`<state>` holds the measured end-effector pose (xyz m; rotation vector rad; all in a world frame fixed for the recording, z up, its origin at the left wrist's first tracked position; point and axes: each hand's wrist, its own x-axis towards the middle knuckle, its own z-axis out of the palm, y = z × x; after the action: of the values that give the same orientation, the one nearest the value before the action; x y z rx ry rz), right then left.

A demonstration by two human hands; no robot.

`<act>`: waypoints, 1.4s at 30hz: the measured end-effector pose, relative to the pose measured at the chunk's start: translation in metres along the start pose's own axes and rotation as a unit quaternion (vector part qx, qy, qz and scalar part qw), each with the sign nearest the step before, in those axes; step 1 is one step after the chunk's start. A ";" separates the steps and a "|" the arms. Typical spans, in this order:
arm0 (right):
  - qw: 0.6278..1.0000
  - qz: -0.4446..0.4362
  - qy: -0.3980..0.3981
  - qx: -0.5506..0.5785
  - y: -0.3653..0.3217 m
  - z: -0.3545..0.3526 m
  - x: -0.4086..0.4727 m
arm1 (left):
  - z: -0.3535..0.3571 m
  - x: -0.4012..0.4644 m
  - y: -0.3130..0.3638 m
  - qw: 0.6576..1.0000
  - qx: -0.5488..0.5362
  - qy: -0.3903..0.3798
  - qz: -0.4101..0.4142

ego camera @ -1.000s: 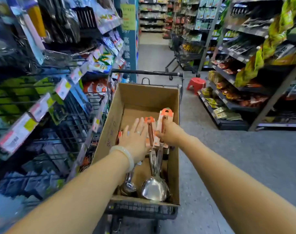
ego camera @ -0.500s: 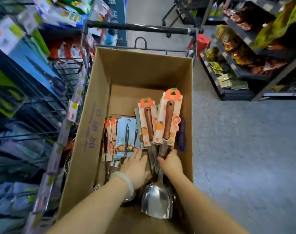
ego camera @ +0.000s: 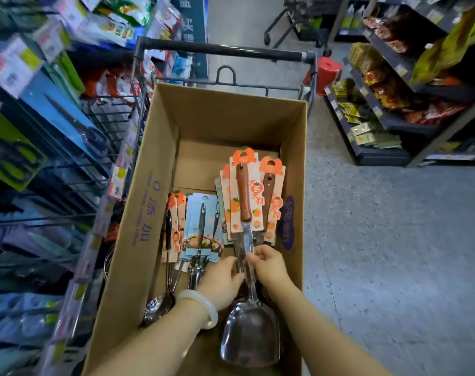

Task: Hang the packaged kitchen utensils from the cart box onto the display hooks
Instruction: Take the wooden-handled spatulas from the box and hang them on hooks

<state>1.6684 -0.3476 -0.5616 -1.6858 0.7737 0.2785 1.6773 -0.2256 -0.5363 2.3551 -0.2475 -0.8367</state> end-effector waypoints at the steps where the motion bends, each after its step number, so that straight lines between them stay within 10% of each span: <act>1: 1.000 -0.012 -0.009 0.021 -0.006 0.003 -0.002 | -0.002 -0.001 0.002 0.999 -0.042 0.005 -0.010; 6: 0.990 -0.055 -0.060 0.114 -0.041 0.026 -0.008 | -0.011 -0.004 0.002 0.967 -0.247 0.002 -0.068; 20: 0.980 -0.168 -0.090 0.054 -0.103 0.017 -0.014 | -0.044 -0.004 0.014 0.909 -0.380 0.171 0.009; 30: 0.984 0.129 0.055 -0.108 0.020 0.019 0.011 | -0.048 0.013 -0.003 0.907 -0.378 0.187 -0.009; 42: 0.982 0.175 0.064 -0.036 0.035 0.023 0.030 | -0.054 0.020 -0.021 0.909 -0.376 0.181 -0.008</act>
<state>1.6740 -0.3388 -0.6116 -1.6420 1.1706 0.4494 1.7263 -0.1897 -0.5266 1.7206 0.2213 -0.3760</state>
